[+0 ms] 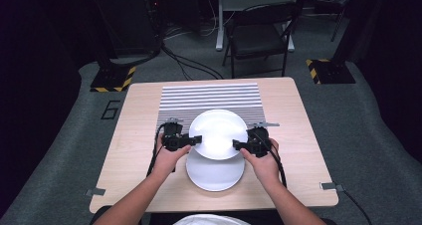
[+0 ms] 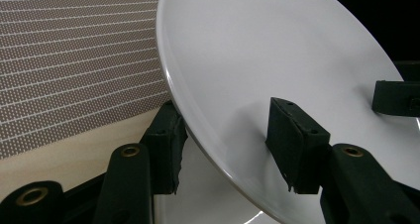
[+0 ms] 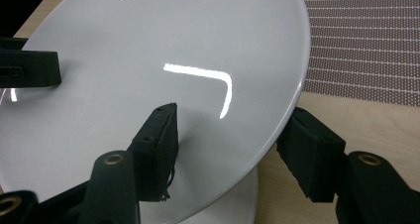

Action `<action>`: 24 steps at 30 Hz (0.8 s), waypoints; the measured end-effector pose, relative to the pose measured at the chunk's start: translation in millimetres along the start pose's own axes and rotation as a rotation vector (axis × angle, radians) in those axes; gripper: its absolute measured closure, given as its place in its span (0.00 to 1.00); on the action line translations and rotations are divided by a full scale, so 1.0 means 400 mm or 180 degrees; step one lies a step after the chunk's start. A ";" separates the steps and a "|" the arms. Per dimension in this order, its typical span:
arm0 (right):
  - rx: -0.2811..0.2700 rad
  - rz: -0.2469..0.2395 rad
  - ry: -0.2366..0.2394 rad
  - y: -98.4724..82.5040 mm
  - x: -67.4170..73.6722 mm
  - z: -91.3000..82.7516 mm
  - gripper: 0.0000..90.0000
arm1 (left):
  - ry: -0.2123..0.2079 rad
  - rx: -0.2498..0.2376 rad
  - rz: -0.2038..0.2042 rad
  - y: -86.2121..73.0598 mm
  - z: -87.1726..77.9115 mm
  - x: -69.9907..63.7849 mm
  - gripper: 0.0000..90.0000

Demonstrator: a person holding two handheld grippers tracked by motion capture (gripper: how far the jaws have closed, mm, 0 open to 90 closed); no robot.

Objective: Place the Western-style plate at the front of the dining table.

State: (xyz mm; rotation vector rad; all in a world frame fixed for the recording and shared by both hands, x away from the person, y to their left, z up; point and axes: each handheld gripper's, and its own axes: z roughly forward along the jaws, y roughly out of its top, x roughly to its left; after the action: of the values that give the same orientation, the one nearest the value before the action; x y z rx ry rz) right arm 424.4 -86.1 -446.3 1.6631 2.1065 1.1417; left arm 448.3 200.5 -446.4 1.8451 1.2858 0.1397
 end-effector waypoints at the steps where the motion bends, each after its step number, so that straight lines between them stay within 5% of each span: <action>1: -0.0011 -0.0001 0.0008 0.003 0.001 0.000 0.46 | -0.0002 -0.0001 -0.0010 0.002 -0.001 0.000 0.55; 24: -0.0019 -0.0060 0.0006 0.054 0.016 0.016 0.46 | 0.0002 0.0001 -0.0059 0.045 -0.008 0.031 0.56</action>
State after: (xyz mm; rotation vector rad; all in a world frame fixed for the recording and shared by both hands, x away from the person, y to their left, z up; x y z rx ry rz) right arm 441.6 -76.4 -434.1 1.6366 2.1134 1.1434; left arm 465.2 210.7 -436.5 1.8331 1.3033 0.1301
